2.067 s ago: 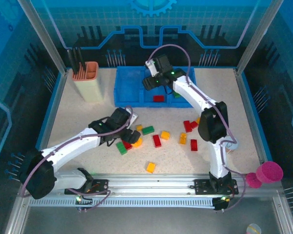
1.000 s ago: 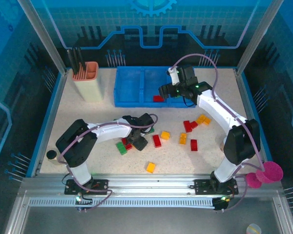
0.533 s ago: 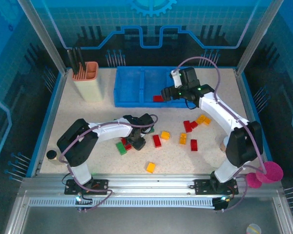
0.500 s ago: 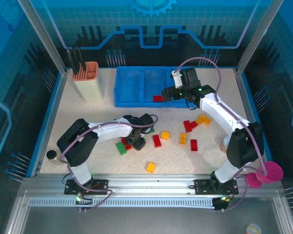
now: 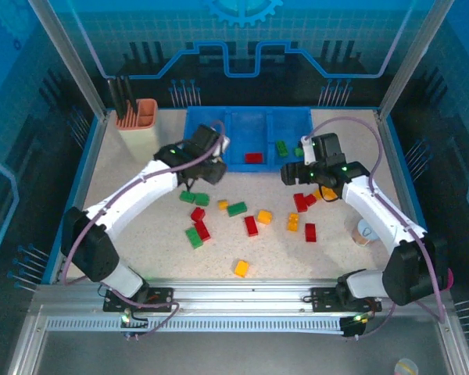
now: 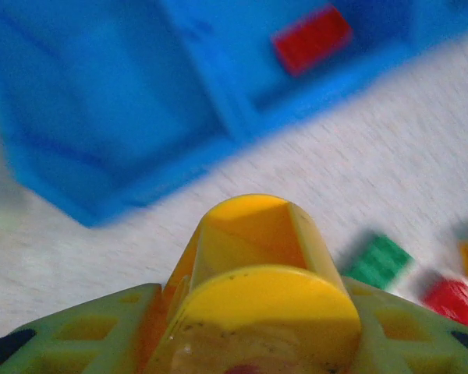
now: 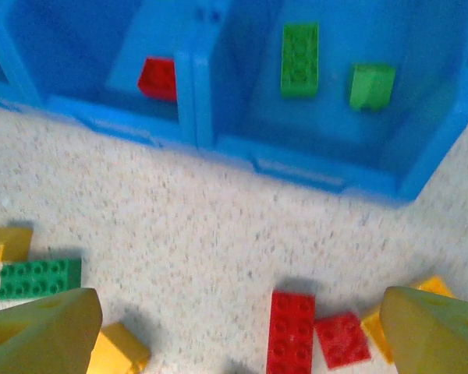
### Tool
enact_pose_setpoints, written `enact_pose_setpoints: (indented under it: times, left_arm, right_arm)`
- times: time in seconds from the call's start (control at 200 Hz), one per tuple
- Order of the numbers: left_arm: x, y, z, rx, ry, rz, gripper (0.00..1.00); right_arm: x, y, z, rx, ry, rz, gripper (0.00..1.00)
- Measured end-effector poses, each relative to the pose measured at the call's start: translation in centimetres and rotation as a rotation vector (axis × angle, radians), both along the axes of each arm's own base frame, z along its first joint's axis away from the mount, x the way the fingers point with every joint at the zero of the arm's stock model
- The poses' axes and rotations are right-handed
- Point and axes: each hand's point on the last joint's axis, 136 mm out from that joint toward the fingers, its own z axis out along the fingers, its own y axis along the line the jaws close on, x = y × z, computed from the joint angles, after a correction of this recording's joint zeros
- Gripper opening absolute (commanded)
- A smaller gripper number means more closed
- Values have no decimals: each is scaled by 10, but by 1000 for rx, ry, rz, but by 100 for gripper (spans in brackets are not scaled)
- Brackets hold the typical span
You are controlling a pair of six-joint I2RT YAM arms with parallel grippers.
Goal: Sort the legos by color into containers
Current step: Place the lego in the container.
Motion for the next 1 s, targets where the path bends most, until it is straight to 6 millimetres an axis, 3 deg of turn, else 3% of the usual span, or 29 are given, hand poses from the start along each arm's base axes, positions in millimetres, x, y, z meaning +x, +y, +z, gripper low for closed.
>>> enact_pose_setpoints:
  times: [0.095, 0.21, 0.45, 0.61, 0.826, 1.001]
  left_arm:
    - [27, 26, 13, 10, -65, 62, 35]
    - [52, 36, 7, 31, -77, 88, 35]
    - [97, 37, -51, 83, -12, 99, 34]
    - [120, 38, -83, 93, 21, 118, 37]
    - [133, 36, -111, 102, 56, 122, 44]
    - [135, 34, -112, 96, 58, 117, 63]
  right_arm:
    - [-13, -2, -18, 11, 52, -17, 93]
    - [-25, -4, -29, 27, 89, -38, 93]
    - [-41, 0, -35, 59, 106, -57, 93]
    - [-56, -1, -49, 62, 147, -69, 93]
    - [-61, -2, -47, 71, 146, -78, 93]
    - [-61, -3, -45, 71, 143, -82, 93]
